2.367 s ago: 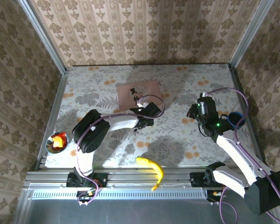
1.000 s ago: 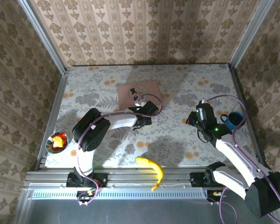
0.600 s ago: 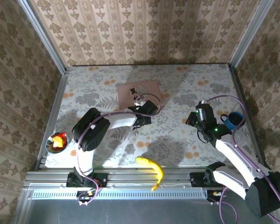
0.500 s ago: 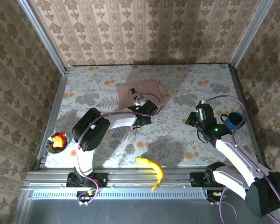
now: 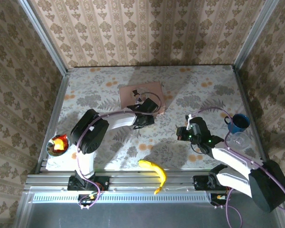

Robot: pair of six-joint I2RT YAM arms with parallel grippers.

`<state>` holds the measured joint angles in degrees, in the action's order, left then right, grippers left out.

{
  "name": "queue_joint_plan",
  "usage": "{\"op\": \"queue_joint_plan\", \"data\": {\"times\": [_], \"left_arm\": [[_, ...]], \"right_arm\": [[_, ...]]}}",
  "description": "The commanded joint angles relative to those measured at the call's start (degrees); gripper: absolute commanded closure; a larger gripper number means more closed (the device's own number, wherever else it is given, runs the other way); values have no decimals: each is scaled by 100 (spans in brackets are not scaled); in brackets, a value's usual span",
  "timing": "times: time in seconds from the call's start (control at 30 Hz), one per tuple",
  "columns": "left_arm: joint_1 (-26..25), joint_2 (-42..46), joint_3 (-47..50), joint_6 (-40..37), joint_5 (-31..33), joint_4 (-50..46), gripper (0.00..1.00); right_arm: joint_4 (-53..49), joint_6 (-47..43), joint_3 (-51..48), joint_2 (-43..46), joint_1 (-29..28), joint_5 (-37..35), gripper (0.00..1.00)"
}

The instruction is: Unlock a padlock with a key

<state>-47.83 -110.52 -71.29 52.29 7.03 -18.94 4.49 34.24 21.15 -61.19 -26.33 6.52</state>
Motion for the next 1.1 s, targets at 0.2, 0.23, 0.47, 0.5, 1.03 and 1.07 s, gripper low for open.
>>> {"op": "queue_joint_plan", "data": {"times": [0.2,0.23,0.47,0.5,1.03,1.07], "left_arm": [[104,190,-532,371,-518,-495,100],[108,198,-561,423,-509,-505,100],[215,142,-513,814,-801,-270,100],[229,144,-469,886,-848,-218,100],[286,155,-250,1150,-1028,39,100],[288,155,-241,1159,-1039,54,100]], "right_arm": [[2178,-213,71,-1419,-709,204,100],[2317,-241,106,-1577,-784,193,100],[3286,-68,206,-2545,-1003,259,100],[3400,-26,207,-2626,-1039,179,100],[4671,256,357,-3696,-1462,-489,100],[4703,271,355,-3715,-1470,-502,100]]}}
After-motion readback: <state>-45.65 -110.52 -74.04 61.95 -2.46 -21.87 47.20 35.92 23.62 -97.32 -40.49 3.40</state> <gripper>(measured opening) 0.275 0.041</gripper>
